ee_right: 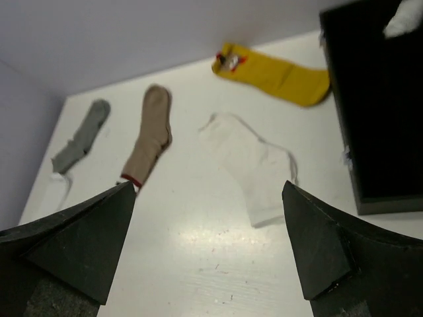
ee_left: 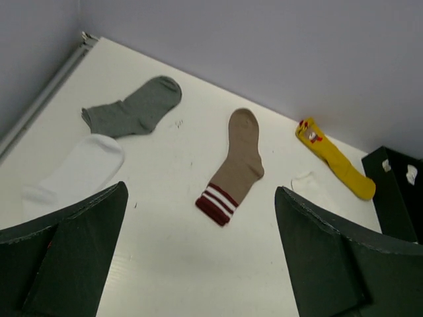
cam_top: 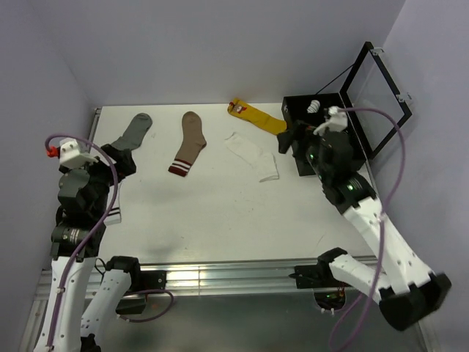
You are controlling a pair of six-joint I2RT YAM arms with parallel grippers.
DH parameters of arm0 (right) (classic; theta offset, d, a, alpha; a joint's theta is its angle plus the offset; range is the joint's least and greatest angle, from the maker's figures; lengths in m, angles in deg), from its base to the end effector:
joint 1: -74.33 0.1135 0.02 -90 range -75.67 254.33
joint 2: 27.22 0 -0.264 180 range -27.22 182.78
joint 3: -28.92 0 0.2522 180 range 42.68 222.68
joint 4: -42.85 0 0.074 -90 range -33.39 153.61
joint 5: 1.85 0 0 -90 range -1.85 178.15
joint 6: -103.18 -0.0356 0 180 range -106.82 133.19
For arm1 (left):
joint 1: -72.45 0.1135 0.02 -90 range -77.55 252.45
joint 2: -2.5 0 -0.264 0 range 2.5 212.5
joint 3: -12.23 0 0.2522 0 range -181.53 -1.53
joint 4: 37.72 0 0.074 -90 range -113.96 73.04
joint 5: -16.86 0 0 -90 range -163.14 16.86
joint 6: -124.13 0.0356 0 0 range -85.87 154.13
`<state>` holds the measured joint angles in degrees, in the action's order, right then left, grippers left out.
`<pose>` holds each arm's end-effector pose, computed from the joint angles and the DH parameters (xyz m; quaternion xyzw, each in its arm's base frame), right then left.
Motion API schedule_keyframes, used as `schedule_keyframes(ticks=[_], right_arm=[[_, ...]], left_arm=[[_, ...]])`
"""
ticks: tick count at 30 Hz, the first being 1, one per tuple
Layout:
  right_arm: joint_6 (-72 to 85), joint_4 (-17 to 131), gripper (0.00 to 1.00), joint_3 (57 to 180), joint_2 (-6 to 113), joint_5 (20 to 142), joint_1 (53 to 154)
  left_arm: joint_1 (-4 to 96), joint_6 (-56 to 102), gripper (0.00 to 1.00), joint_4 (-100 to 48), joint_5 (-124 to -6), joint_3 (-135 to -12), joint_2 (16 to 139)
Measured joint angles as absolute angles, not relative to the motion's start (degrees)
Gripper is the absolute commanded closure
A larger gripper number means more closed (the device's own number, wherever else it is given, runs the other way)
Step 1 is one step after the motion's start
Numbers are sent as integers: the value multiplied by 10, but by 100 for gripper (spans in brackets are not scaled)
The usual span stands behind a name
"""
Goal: Roll the socks
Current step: Adjust the sock at the center of the board.
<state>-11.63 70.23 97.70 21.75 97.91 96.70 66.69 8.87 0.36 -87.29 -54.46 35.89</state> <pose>0.1799 0.0675 0.3838 0.0720 0.7482 0.2041 0.6272 0.1188 -0.0032 0.3882 -0.2059 0.7057 -0.0923 0.6716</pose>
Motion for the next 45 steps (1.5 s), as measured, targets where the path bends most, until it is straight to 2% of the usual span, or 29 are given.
schedule_keyframes(ticks=[10, 17, 28, 32, 45], right_arm=[[-145, 732, 0, 1097, 555, 892, 964], [-147, 743, 0, 1116, 697, 850, 964], [-149, 739, 2, 1117, 803, 839, 967], [-154, 731, 2, 1117, 806, 842, 976], [-259, 762, 4, 1109, 784, 870, 1204]], left_arm=[[667, 81, 1, -13, -830, -473, 373], [666, 77, 1, -34, -825, -427, 369], [663, 79, 1, -41, -831, -425, 370], [662, 79, 1, -41, -835, -425, 369], [659, 79, 1, -40, -839, -425, 358]])
